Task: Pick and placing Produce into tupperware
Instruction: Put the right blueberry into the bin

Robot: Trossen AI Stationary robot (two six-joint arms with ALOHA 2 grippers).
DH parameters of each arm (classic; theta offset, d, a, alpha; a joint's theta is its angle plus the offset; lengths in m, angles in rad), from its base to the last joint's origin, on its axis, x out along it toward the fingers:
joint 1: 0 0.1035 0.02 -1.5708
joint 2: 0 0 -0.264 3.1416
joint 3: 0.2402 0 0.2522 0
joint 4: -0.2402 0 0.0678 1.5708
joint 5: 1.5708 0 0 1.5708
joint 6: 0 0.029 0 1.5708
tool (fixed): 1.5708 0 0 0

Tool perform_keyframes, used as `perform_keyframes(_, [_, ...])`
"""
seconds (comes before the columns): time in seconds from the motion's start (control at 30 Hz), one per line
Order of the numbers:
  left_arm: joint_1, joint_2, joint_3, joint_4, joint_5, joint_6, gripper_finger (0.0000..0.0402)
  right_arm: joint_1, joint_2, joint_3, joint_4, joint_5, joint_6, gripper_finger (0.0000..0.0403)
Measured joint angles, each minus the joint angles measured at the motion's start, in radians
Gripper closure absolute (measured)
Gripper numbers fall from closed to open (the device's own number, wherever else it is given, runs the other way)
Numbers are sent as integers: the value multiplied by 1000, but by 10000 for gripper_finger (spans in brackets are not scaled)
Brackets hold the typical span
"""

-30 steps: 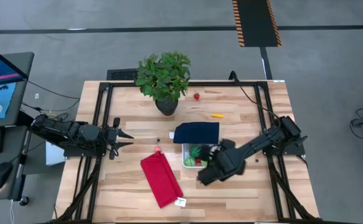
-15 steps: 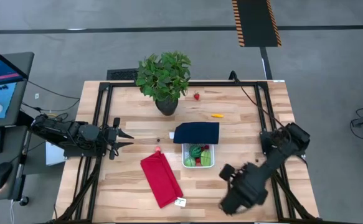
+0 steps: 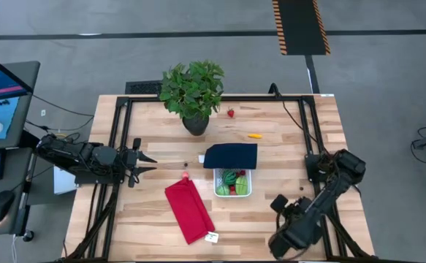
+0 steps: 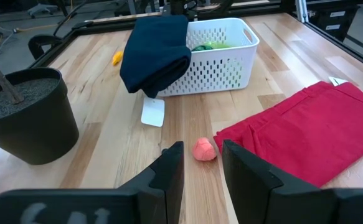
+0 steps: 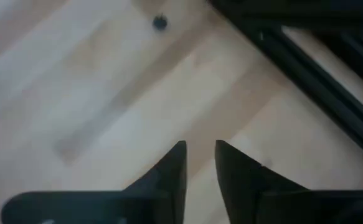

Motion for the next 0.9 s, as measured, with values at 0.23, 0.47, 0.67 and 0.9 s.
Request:
perform_keyframes(0.23, [0,0,0,0,0,0,301,-68,0,-146,55,-19,0,217])
perform_keyframes(0.47, [0,0,0,0,0,0,301,-147,0,-266,102,-21,0,132])
perform_keyframes(0.67, [0,0,0,0,0,0,301,-198,0,-352,145,-30,0,77])
perform_keyframes(0.9, [0,0,0,0,0,0,301,-246,0,-419,162,-67,0,9])
